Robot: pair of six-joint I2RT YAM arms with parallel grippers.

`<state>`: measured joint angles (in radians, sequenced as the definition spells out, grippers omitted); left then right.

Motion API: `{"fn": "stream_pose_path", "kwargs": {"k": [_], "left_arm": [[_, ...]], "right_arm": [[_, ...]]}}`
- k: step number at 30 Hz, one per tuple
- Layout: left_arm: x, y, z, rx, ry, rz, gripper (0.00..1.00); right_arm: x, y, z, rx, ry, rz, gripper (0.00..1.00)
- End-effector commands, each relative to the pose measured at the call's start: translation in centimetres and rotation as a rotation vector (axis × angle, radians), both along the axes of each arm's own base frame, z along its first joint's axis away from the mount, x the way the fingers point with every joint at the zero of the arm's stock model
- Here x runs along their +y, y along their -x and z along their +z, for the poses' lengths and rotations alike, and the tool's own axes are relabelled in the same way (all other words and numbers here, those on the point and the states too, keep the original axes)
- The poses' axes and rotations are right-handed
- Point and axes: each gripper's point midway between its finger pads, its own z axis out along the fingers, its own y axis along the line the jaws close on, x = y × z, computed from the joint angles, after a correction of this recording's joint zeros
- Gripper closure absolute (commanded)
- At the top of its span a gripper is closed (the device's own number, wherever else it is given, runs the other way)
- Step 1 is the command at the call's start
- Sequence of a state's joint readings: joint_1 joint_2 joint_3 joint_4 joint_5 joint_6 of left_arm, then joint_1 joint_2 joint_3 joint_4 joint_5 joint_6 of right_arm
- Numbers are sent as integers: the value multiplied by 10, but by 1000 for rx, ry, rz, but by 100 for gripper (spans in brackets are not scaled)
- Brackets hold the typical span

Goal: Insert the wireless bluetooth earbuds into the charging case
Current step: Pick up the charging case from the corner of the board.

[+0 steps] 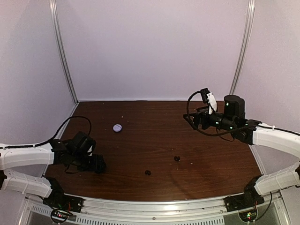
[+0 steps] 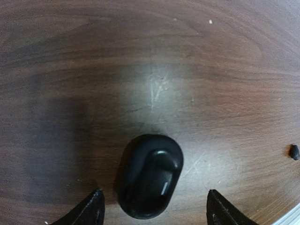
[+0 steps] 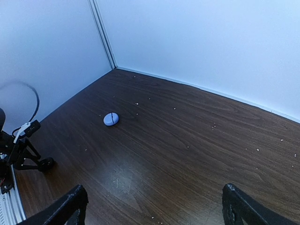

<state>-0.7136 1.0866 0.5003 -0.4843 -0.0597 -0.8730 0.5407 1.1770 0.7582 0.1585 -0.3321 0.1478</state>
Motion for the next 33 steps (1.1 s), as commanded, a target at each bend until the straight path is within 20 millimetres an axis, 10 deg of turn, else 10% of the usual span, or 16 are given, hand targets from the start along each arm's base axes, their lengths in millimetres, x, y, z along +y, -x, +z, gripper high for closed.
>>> {"fn": "stream_pose_path", "kwargs": {"k": [1, 20, 33], "left_arm": [[14, 2, -8, -3, -36, 64, 26], [-6, 0, -31, -50, -73, -109, 59], [-62, -24, 3, -269, -88, -404, 69]], "right_arm": [[11, 5, 12, 4, -45, 76, 0], [27, 10, -4, 99, -49, 182, 0], [39, 22, -22, 184, -66, 272, 2]]}}
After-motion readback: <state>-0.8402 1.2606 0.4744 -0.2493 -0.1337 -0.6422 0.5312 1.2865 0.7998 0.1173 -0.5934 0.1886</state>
